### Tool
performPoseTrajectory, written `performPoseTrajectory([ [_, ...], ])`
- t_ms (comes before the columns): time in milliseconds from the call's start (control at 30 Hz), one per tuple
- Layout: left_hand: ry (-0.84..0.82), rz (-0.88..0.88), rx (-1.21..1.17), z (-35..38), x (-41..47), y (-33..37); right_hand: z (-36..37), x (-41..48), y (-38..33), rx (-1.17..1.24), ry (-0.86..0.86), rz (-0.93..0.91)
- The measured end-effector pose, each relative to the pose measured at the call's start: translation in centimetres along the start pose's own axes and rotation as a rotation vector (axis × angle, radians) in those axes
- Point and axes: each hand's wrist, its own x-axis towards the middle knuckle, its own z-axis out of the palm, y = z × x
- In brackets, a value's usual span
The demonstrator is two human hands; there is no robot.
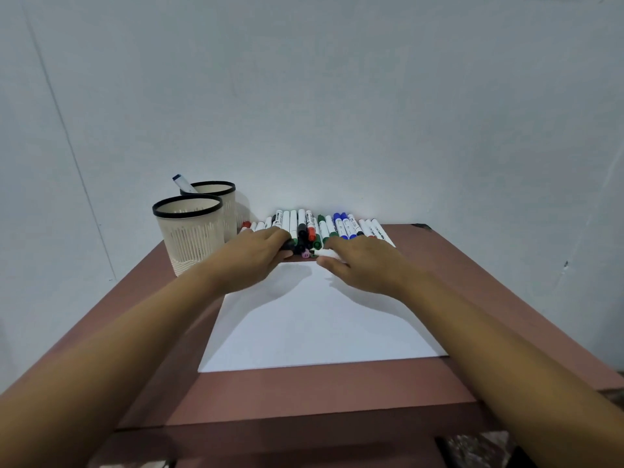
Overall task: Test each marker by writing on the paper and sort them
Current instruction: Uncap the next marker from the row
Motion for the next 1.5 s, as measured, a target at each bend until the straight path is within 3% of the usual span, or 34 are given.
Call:
performPoseTrajectory([
  [233, -0.084, -0.242, -0.266, 0.8, -1.1, 0.8, 0.2, -1.1, 2.3, 0.531, -0.037, 0.183],
  [367, -0.084, -0.296, -0.329, 1.7, -0.5, 2.2, -1.0, -2.3, 2.6, 1.327, 0.096, 0.280],
  [433, -0.096, -0.300, -0.327, 2.3, -0.4, 2.6, -1.1, -2.6, 3.2, 1.502, 0.119, 0.289],
  [567, -0.115, -0.325, -0.334, 3.4, -0.5, 2.9, -0.8, -3.3, 3.6, 1.256, 0.189, 0.394],
  [733, -0.162, -0.334, -0.354, 4.0, -1.0, 2.8, 0.7, -3.3, 4.5, 1.225, 0.475, 0.726],
  [900, -0.164, -0.353, -0.386, 4.0, -1.2, 2.9, 1.8, -3.1, 6.2, 1.244, 0.582, 0.815],
  [1500, -0.156, -0.354, -0.409, 4.3, -1.3, 2.6, 3.4, -3.1, 7.0, 1.014, 0.478, 0.718],
])
